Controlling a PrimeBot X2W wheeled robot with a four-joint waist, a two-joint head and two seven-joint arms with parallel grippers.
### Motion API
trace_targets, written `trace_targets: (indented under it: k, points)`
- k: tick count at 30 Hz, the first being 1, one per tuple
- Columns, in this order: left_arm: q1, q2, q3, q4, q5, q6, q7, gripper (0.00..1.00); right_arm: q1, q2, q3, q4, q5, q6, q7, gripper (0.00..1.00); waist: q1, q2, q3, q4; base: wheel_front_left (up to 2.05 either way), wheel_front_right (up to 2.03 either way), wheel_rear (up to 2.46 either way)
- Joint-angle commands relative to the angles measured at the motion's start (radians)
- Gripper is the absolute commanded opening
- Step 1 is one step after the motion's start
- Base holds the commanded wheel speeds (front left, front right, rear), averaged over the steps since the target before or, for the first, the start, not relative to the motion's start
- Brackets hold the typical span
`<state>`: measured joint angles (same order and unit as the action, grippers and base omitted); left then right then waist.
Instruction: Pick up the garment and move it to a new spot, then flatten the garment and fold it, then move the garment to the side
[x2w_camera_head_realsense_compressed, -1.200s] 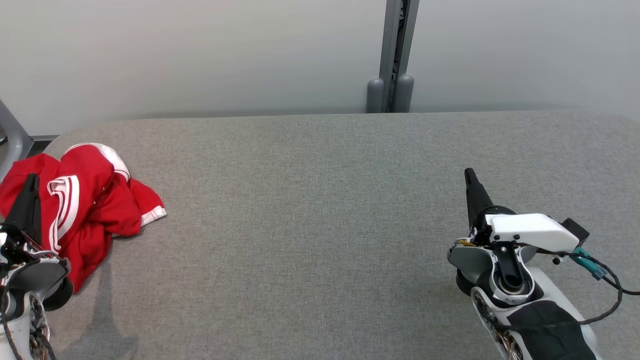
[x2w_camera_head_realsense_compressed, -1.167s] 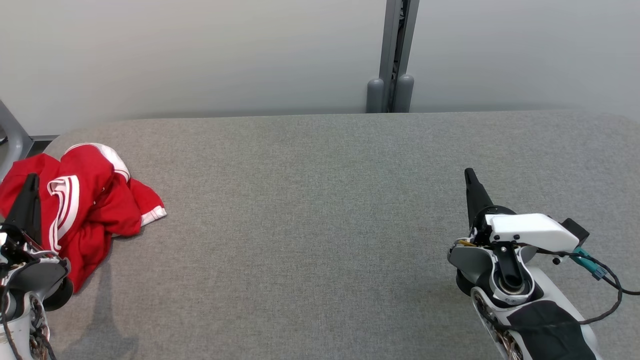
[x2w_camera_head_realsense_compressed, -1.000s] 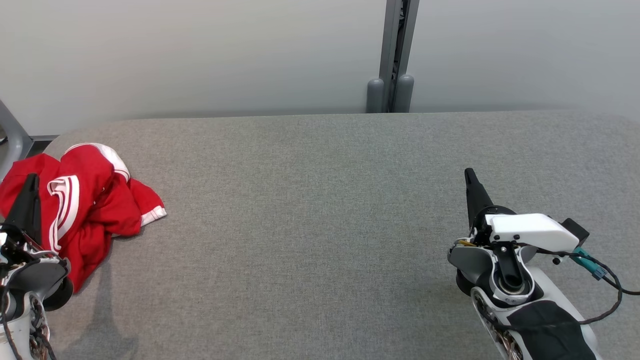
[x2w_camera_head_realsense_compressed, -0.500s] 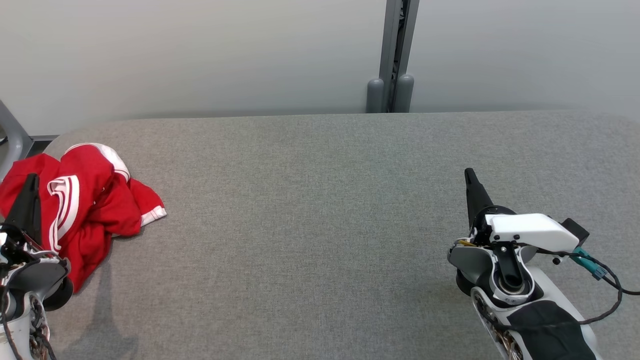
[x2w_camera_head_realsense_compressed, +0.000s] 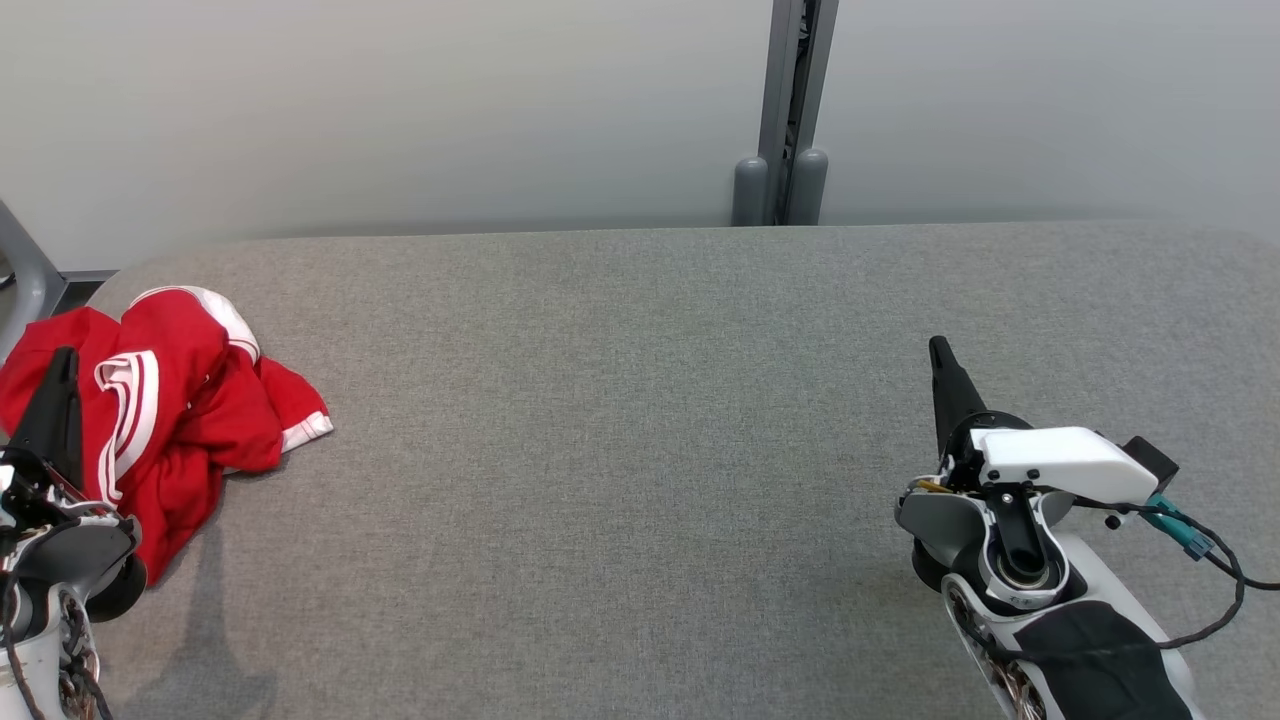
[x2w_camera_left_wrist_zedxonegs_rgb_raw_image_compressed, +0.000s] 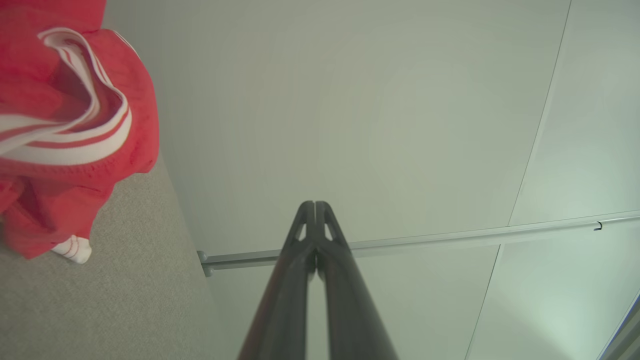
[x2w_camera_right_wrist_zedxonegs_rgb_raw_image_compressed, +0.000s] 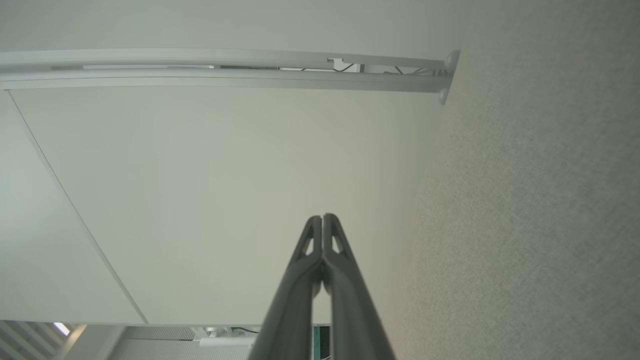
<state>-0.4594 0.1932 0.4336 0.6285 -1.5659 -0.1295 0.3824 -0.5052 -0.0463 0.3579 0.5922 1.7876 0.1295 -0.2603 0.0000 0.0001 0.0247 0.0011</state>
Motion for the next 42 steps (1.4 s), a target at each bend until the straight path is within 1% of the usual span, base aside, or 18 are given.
trace_targets:
  k: [1,33,34,38,42]
  points:
    - [-0.007,0.003,0.000,0.000,-0.002,-0.003,-0.001,0.00,-0.005,-0.007,-0.003,-0.001,0.004,0.002,-0.003,0.00,0.0000,-0.0001,0.000,0.000,0.00,0.00,0.00]
    - [-0.007,0.003,0.000,0.000,-0.002,-0.002,-0.001,0.00,-0.005,-0.007,-0.004,-0.001,0.004,0.002,-0.003,0.00,0.0000,-0.0001,0.000,0.000,0.00,0.00,0.00]
    - [0.000,0.000,0.000,0.000,0.000,0.000,0.000,1.00,0.000,0.000,0.000,0.000,0.000,0.000,0.000,1.00,0.0000,-0.0001,0.000,0.000,0.00,0.00,0.00]
    - [0.044,-0.030,-0.001,0.023,0.000,0.000,-0.001,1.00,0.048,0.006,0.006,0.018,0.000,-0.001,0.000,1.00,0.0000,-0.0001,0.000,0.000,0.00,0.00,0.00]
    - [0.062,-0.036,-0.026,-0.010,-0.002,0.000,-0.036,1.00,0.066,0.004,-0.007,-0.013,-0.010,-0.001,0.000,1.00,0.0000,-0.0001,-0.001,0.000,0.00,0.00,0.00]
